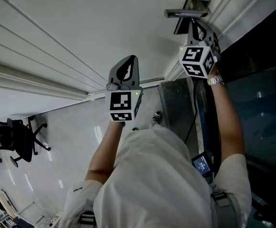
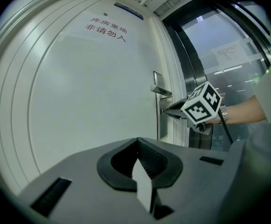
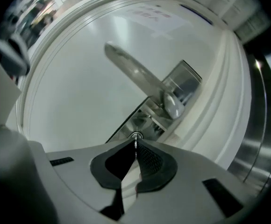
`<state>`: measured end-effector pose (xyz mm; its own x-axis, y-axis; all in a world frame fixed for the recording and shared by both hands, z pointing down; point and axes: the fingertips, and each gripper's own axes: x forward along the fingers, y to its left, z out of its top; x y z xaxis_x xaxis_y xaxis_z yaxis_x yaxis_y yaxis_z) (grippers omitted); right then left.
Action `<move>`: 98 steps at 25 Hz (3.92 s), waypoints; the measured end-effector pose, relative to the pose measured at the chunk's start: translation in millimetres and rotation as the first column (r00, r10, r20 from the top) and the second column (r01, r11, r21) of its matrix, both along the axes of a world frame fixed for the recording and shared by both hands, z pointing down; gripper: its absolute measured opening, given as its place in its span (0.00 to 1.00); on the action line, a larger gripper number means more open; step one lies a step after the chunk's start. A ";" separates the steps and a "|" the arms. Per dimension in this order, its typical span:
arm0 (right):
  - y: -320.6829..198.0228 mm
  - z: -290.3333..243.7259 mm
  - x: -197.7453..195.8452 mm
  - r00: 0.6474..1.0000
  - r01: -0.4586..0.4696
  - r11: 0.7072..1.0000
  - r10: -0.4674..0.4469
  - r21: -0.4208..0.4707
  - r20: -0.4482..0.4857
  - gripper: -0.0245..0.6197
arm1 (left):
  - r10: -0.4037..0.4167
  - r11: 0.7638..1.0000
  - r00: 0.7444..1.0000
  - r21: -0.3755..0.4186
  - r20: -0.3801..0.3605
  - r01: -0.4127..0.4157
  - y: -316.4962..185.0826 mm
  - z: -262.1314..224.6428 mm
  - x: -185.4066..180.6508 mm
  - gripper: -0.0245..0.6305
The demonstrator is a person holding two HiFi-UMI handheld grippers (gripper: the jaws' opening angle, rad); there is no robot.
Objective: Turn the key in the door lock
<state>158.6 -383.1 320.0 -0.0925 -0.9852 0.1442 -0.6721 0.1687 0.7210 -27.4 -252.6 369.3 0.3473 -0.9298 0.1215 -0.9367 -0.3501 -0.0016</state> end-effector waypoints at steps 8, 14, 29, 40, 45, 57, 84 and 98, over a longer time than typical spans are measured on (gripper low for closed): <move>-1.6 -0.4 1.2 0.937 0.008 0.996 0.024 -0.090 0.348 0.05 | 0.000 1.000 1.000 0.001 0.010 0.000 2.1 0.3 -1.5 0.05; -4.9 -2.2 8.6 0.634 0.097 0.974 0.098 -0.205 0.767 0.05 | 0.005 1.000 1.000 0.004 0.018 -0.005 1.8 -1.9 1.8 0.05; -4.3 6.6 15.3 -0.329 0.340 0.918 0.321 -0.206 0.888 0.05 | 0.004 1.000 1.000 -0.002 0.028 -0.004 1.4 2.4 10.2 0.05; -4.4 8.5 18.0 -0.188 0.331 0.913 0.310 -0.237 0.932 0.17 | -0.010 1.000 0.999 0.006 0.031 0.010 -0.5 -1.4 9.1 0.05; 7.7 -9.6 22.4 0.421 0.212 0.960 0.081 -0.184 0.903 0.28 | -0.001 1.000 1.000 -0.001 0.030 0.001 -1.4 2.9 13.3 0.05; 12.8 -1.4 -9.5 0.975 0.091 0.996 -0.089 0.001 -0.206 0.28 | 0.007 1.000 1.000 -0.005 0.026 -0.007 -5.5 4.8 23.0 0.05; -4.9 3.2 -6.0 0.994 0.035 0.997 -0.028 0.066 -0.110 0.06 | -0.036 0.999 0.999 -0.024 0.031 0.037 -13.0 13.6 20.6 0.05; -13.9 0.2 5.2 0.537 0.123 0.979 0.071 -0.162 0.840 0.06 | -0.069 0.998 0.997 -0.012 0.045 0.069 -26.6 9.9 39.9 0.05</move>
